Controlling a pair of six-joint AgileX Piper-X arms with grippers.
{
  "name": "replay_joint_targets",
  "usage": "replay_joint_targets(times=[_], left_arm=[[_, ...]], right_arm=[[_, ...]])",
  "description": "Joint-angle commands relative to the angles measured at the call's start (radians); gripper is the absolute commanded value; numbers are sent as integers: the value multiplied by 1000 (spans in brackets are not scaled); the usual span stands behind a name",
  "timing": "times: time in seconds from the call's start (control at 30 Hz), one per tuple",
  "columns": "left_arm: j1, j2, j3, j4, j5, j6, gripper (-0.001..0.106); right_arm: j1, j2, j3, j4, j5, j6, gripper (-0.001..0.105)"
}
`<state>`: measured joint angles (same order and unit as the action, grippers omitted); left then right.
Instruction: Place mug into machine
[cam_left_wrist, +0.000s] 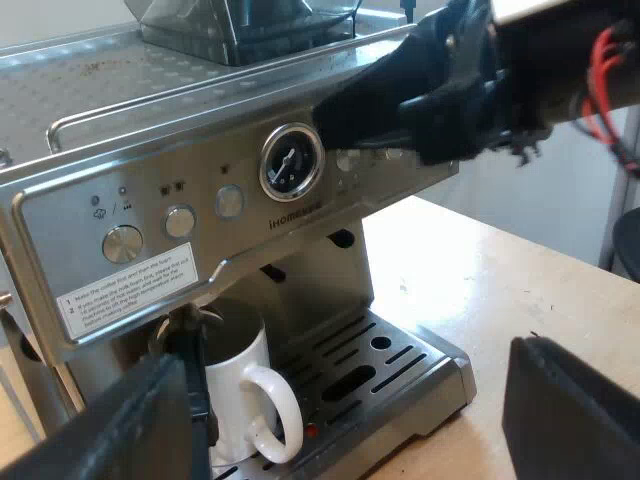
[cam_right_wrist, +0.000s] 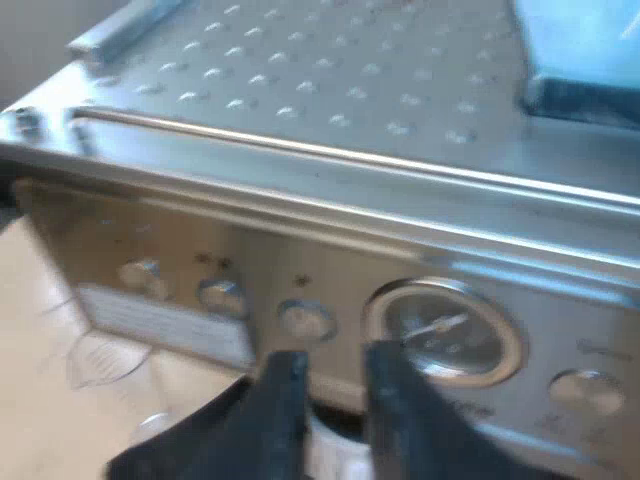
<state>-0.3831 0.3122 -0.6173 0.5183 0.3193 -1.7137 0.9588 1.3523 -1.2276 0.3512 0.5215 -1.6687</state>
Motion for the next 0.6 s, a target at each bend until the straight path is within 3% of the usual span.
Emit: replay_joint_targets(times=[0.03,0.07,0.13,0.43,0.6], left_arm=[[3,5,-8,-15,-2,-8,66],[3,11,-8,-17,-2,-8,66],[3,32,-8,-25,-2,-8,66],[7,207,-45,-91,-2,-8,66],[100,327,-132,-90,3,-8,66]], right_arm=[[0,-21,-2,41,-34,-11,60],[0,-21,-2,57,-37,-11,72],[-9,-20,-2,88,-65,-14,83],[-134,-26,-2,186,-165,-12,84],[-249,-54,-2,217,-254,-12,84]])
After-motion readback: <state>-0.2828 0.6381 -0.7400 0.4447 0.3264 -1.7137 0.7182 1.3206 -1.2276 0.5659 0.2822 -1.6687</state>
